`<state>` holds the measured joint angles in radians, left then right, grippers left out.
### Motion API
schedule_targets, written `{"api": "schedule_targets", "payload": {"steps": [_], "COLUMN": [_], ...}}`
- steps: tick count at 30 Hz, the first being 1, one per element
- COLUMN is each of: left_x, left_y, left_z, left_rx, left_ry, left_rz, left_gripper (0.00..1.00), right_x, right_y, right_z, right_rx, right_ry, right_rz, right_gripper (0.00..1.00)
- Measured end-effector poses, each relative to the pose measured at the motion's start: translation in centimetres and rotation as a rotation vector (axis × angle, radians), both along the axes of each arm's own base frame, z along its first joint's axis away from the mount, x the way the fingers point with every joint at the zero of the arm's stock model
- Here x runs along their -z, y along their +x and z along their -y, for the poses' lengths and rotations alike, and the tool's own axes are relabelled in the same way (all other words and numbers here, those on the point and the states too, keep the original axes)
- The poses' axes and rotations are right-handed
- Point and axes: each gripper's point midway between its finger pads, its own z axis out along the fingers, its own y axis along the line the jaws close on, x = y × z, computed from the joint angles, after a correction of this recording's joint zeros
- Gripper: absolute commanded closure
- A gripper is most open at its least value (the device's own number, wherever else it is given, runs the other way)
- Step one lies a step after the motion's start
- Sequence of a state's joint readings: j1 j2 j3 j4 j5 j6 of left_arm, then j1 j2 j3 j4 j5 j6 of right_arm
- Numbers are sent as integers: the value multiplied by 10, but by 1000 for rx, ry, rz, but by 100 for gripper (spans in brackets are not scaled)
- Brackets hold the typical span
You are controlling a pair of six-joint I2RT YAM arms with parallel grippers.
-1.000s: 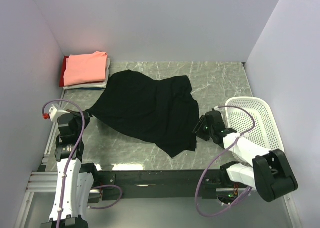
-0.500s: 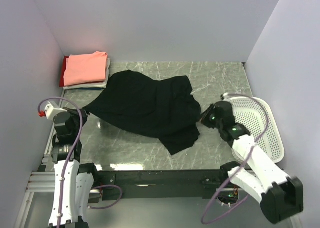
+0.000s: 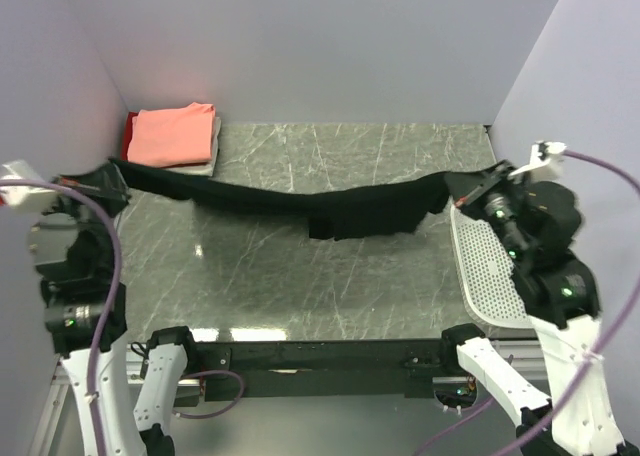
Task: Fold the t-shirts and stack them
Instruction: Flatten the tshirt out
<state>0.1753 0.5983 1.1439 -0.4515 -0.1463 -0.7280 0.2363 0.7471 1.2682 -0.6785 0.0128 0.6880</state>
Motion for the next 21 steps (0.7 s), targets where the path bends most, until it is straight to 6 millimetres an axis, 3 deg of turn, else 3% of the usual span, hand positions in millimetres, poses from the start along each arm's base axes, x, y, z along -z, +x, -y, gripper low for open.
{"api": "schedule_targets", "payload": {"steps": [5, 8, 11, 14, 17, 20, 21], "left_x": [-92, -123, -137, -136, -121, -100, -83], "left_y": [-25, -27, -9, 30, 84, 144, 189], "left_z": [11, 16, 17, 16, 13, 9, 7], "left_rx": [35, 60, 85, 113, 151, 191, 221], "left_ry": [64, 86, 96, 95, 77, 54, 32], "left_rz": [179, 238, 252, 229, 184, 146, 117], "left_gripper": [100, 100, 100, 100, 100, 100, 100], "right_x": [-74, -107, -129, -141, -143, -137, -136], "right_y": [-23, -30, -21, 7, 54, 111, 155], "right_z": [11, 16, 17, 12, 9, 10, 11], "right_rx": [19, 35, 49, 52, 67, 81, 86], "right_ry": [-3, -10, -20, -37, -60, -71, -73], "right_rz": [143, 207, 236, 237, 216, 189, 180], "right_gripper": [100, 100, 100, 100, 100, 100, 100]}}
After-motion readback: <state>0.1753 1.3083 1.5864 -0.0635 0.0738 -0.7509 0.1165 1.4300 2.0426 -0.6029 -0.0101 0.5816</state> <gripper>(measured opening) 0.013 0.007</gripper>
